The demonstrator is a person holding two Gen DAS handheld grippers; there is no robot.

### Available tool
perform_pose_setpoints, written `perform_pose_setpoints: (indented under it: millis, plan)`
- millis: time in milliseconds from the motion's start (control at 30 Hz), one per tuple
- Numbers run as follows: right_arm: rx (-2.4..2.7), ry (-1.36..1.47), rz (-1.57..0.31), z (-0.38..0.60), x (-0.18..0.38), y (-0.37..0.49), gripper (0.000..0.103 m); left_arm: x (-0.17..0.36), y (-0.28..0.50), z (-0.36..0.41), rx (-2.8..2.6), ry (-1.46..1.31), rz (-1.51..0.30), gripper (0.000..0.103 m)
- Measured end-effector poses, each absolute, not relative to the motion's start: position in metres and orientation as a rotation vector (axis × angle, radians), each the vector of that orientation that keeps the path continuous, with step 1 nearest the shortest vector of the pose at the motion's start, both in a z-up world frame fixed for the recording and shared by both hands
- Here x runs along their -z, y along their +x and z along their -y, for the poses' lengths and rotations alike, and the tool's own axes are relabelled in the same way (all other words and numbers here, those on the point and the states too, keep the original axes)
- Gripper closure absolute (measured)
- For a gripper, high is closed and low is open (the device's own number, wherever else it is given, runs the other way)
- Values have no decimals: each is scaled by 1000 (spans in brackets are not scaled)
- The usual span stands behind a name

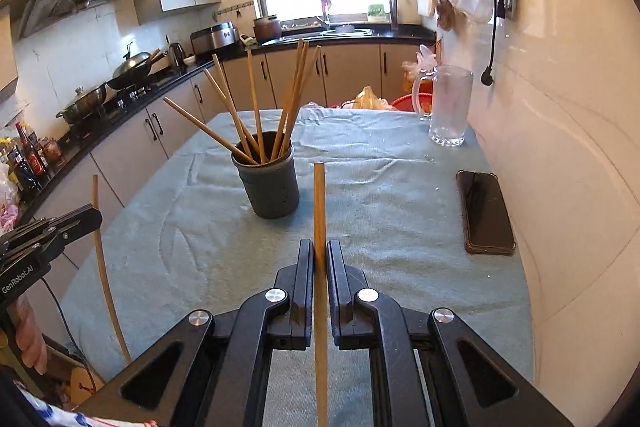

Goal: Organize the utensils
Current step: 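Lift both held chopsticks and carry them toward the black holder cup, then position both held chopsticks upright over the opening of the holder cup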

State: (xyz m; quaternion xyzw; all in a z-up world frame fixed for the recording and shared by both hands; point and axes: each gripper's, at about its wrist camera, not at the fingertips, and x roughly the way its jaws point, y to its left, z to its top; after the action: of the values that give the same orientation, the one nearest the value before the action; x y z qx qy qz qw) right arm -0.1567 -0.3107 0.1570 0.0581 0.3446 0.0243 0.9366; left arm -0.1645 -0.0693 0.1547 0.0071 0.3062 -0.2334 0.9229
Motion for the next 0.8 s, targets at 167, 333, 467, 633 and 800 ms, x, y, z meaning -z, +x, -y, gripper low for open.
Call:
perform_pose_setpoints:
  millis: [167,333,467,633,800]
  plan:
    - [-60,117,-691,310,-158,-167,96,-162,-179,64,495,12,-603,97]
    - [-73,124,-661,310,-165,-174,96,-174,-193,59,500,2,-566,97]
    - [-79,131,-637,310,-170,-175,96,-179,-192,55,504,-24,-559,97]
    - [-79,128,-625,308,-171,-169,96,-181,-185,54,501,-57,-560,97]
    - [-78,119,-616,306,-172,-164,96,-181,-178,57,487,-58,-559,97]
